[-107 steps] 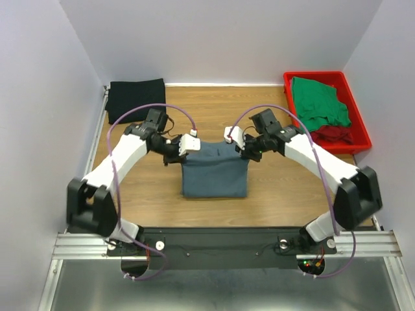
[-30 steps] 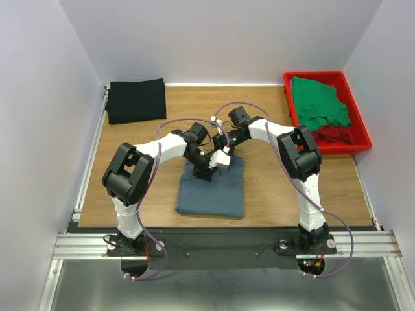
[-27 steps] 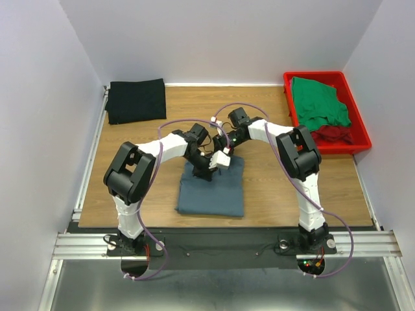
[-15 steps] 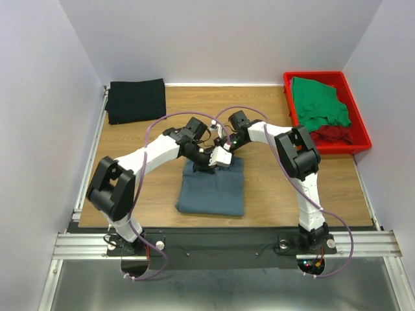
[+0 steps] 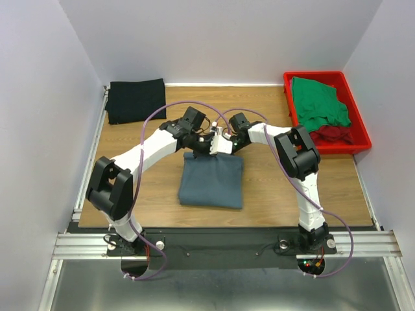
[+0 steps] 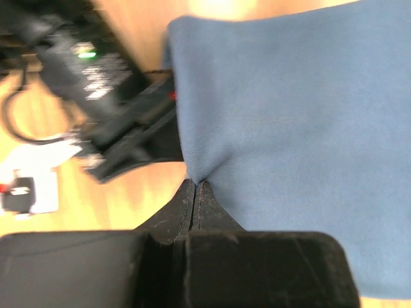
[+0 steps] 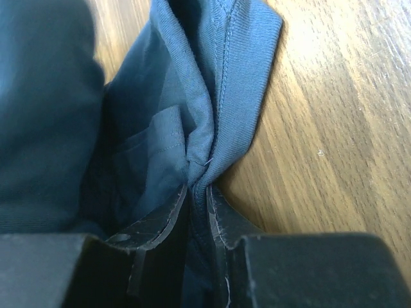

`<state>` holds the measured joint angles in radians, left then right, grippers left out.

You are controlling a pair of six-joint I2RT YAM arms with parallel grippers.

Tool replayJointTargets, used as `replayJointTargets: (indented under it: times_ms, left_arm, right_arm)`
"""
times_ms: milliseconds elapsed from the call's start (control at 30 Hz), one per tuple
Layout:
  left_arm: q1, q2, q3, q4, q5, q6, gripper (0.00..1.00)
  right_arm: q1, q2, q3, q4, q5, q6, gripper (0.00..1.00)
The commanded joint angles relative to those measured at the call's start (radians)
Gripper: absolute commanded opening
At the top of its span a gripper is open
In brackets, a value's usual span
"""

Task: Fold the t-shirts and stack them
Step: Fold the tshirt

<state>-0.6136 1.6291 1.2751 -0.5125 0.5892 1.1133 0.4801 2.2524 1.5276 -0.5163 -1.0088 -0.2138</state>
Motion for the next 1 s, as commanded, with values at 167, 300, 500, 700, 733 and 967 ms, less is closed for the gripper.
replayJointTargets:
  times_ms: [167,300,500,700,733,967]
  left_arm:
    - [0.028,0.089,0.070,0.081,-0.006,0.105,0.00]
    - [0.028,0.107,0.026,0.120,-0.026,0.122,0.00]
    - [0.026,0.104,0.015,0.149,-0.003,0.123,0.00]
    - [0.026,0.081,0.020,0.141,0.027,0.115,0.00]
    - [0.025,0.078,0.021,0.141,0.032,0.115,0.00]
    - [0.023,0.083,0.044,0.149,0.058,0.143,0.00]
  right_arm:
    - [0.015,0.056,-0.009,-0.033,0.068,-0.042,0.24]
    - [-0.003,0.023,0.019,-0.037,0.152,-0.038,0.34]
    - [-0.060,-0.069,0.086,-0.060,0.343,-0.038,0.48]
    - [-0.110,-0.129,0.186,-0.068,0.475,-0.029,0.51]
    - [-0.118,-0.132,0.209,-0.068,0.480,-0.009,0.51]
    - [-0.207,-0.224,0.184,-0.094,0.291,0.096,0.50]
